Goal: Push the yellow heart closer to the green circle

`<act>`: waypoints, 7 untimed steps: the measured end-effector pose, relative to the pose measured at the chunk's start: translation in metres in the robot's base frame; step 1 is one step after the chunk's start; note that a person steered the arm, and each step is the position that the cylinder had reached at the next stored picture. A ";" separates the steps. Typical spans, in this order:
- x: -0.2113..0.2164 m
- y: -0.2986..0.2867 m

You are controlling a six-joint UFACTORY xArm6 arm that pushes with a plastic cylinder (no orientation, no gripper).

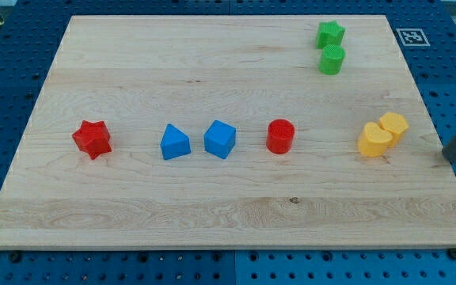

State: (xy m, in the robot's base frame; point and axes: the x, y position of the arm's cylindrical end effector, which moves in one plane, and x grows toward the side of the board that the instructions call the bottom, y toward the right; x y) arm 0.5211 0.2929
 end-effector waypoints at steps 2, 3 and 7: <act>0.006 -0.025; 0.006 -0.054; -0.018 -0.060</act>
State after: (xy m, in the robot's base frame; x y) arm 0.5029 0.2327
